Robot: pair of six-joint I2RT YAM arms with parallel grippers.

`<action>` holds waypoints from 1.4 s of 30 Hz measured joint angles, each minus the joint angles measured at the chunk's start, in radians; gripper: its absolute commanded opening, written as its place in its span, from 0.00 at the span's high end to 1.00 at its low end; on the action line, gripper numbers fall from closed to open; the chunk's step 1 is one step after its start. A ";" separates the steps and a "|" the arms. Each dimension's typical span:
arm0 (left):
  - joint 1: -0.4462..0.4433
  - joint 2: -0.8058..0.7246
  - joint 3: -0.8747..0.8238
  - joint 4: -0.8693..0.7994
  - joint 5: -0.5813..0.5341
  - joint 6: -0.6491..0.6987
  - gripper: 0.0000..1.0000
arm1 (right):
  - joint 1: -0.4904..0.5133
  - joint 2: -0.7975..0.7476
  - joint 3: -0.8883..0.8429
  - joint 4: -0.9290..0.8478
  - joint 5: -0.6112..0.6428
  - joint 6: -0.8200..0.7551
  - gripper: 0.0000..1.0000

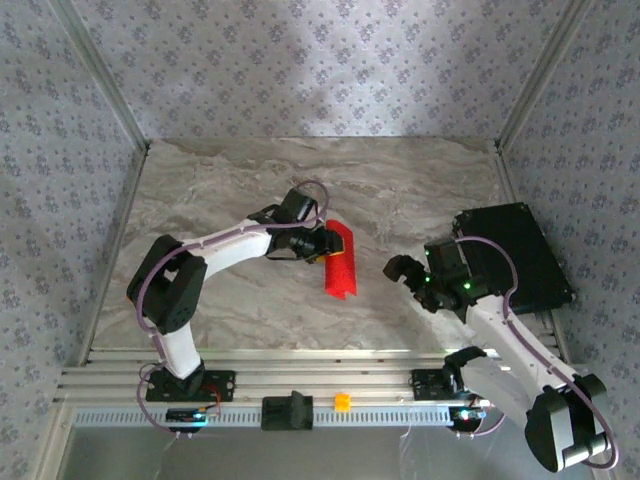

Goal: Fold a paper plane with a square sheet of paper (pick it up from the middle)

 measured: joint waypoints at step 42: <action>0.029 0.113 -0.103 0.079 0.072 -0.006 0.55 | 0.088 0.231 0.066 0.124 0.040 0.043 0.01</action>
